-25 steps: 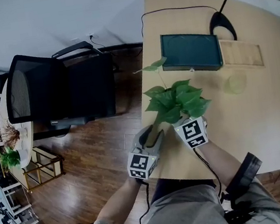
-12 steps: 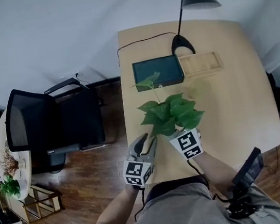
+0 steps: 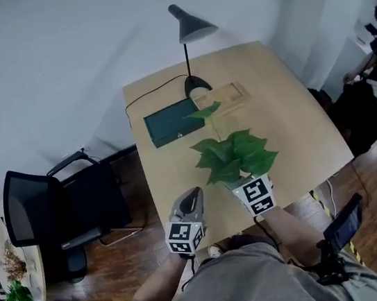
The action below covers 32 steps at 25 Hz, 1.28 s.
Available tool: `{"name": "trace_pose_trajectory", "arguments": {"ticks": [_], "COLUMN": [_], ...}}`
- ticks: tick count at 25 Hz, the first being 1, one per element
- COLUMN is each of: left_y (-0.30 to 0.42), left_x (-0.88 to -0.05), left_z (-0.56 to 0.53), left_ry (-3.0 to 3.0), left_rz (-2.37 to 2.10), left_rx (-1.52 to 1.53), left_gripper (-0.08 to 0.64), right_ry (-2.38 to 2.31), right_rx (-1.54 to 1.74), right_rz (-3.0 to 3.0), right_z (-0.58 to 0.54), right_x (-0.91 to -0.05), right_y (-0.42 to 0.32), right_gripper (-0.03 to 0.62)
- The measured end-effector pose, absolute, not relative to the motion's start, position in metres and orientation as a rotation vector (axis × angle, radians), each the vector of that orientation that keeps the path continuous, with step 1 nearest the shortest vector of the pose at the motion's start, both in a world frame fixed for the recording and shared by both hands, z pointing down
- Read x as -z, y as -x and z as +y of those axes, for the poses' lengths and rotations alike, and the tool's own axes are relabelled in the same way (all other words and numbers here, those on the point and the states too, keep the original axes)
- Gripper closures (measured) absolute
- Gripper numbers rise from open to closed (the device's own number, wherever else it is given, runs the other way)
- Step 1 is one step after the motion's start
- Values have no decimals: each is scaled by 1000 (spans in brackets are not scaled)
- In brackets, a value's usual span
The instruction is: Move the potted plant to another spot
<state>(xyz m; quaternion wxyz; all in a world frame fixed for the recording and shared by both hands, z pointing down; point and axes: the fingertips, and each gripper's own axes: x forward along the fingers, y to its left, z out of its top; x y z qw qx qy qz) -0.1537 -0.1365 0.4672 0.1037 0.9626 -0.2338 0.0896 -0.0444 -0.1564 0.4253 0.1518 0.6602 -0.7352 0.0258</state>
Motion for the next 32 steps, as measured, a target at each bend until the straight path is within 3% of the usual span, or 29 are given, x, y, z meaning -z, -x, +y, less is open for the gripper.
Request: {"name": "trace_pose_trajectory", "arguments": {"ticks": [14, 32], "left_y": [60, -211], "left_x": [-454, -464], "left_z": [-101, -98], "left_ry": [-2927, -2900], "left_rz": [-473, -551], "left_rx": [-251, -341], "left_gripper": [560, 560], "right_ry": [-2075, -2036], "right_rx": [-132, -260], "right_rz": [-1943, -2011], "right_z": [-86, -81], "right_x": [-434, -462], "right_y": [-39, -297], "right_gripper": [121, 121]}}
